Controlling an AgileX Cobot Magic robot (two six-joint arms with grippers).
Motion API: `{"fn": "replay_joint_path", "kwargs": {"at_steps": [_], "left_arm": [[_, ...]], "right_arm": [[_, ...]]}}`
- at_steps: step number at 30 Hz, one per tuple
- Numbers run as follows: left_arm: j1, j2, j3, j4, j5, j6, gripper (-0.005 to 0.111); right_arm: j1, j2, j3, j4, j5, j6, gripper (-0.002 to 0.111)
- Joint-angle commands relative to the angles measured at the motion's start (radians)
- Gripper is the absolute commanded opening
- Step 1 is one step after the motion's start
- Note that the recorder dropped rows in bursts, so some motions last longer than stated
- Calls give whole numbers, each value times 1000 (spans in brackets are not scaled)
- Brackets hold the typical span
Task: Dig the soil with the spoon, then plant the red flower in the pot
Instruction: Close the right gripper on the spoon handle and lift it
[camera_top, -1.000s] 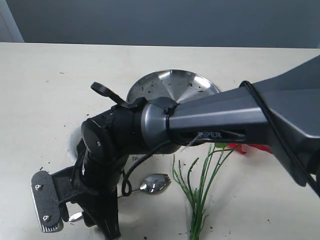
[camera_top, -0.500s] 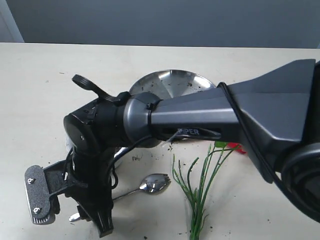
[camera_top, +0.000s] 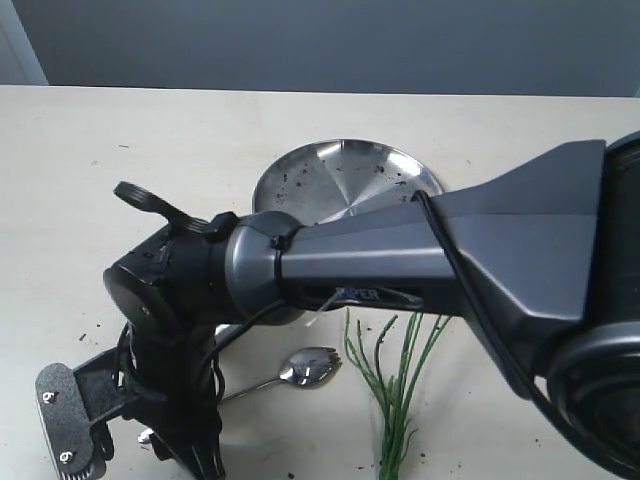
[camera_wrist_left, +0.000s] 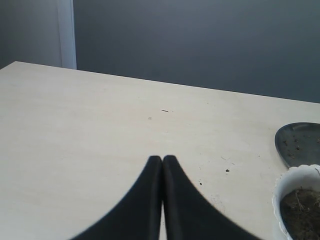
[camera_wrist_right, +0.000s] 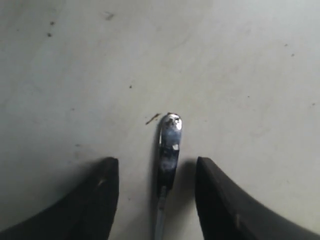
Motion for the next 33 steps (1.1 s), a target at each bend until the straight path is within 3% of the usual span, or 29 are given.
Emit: {"fn": "replay_joint_path", "kwargs": {"at_steps": [1, 6, 12, 19, 33], "left_arm": [[-2, -5, 4, -9, 1, -6, 0], [-2, -5, 4, -9, 1, -6, 0], [-2, -5, 4, -9, 1, -6, 0], [-2, -5, 4, -9, 1, -6, 0], [-2, -5, 4, -9, 1, -6, 0]], "right_arm": [[-1, 35, 9, -19, 8, 4, 47], [-1, 41, 9, -25, -3, 6, 47], [-1, 34, 9, -94, -15, 61, 24], [-1, 10, -28, -190, -4, 137, 44], [9, -13, -180, -190, 189, 205, 42]]}}
